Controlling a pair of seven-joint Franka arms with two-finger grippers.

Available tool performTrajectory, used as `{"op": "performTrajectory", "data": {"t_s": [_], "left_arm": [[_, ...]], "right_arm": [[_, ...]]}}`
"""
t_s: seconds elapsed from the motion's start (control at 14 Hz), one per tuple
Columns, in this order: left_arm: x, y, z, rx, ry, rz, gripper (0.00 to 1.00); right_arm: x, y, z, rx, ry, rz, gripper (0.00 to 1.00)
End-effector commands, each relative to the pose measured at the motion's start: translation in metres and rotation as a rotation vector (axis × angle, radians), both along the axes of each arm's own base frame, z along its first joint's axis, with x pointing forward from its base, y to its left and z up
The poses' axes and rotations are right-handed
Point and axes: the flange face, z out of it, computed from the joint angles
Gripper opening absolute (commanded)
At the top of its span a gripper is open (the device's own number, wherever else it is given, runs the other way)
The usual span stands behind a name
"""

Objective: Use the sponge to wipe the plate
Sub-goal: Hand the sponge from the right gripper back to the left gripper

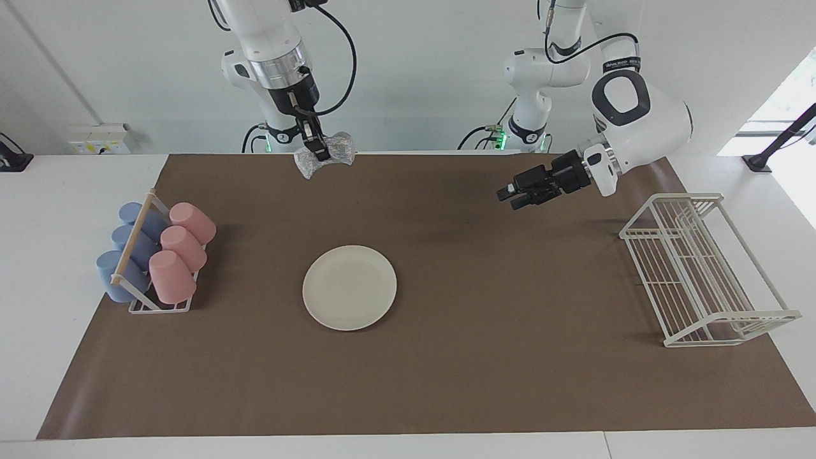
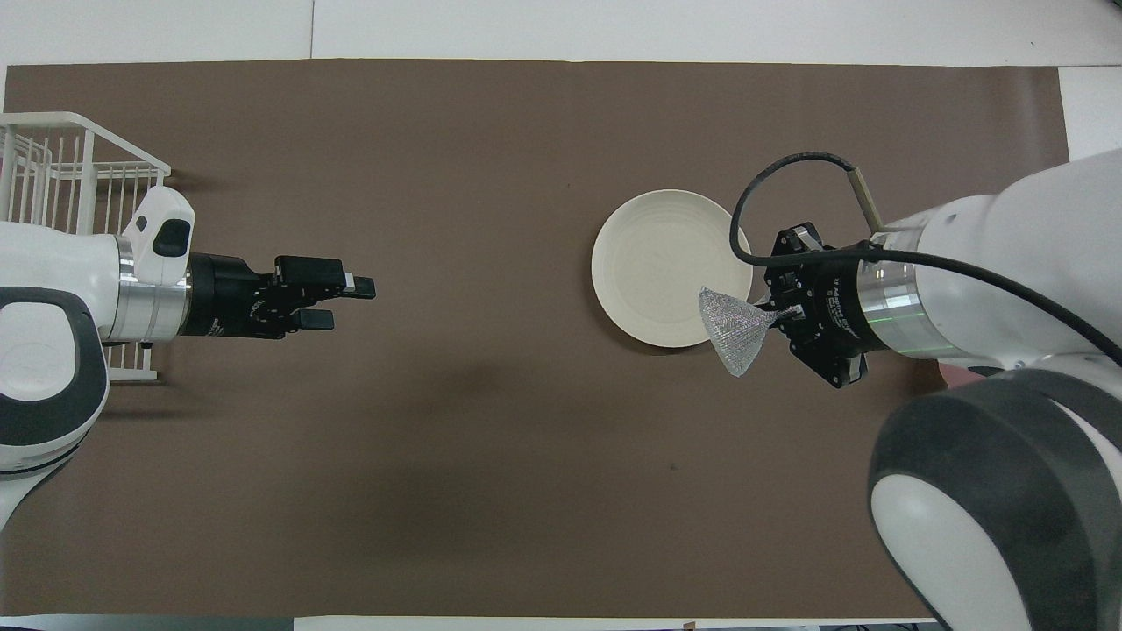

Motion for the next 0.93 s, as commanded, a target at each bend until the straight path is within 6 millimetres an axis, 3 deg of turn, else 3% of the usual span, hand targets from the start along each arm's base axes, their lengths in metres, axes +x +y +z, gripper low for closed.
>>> {"op": "performTrajectory", "data": {"t_s": [0.0, 0.36, 0.64, 0.85], "left_arm": [[-0.002, -0.013, 0.015, -0.124, 0.041, 0.011, 1.00], [-0.027, -0.071, 0.031, -0.244, 0.077, -0.085, 1.00], [-0.048, -0.109, 0.042, -0.318, 0.094, -0.142, 1.00], [-0.056, -0.131, 0.041, -0.327, -0.023, -0.183, 1.00]], "right_arm": [[-0.011, 0.035, 0.001, -0.036, -0.006, -0.047, 0.00], [-0.032, 0.104, -0.009, -0.042, -0.047, -0.084, 0.00], [-0.026, 0.109, -0.014, -0.030, -0.058, -0.100, 0.00], [-0.025, 0.108, -0.016, -0.050, -0.065, -0.095, 0.00]]}}
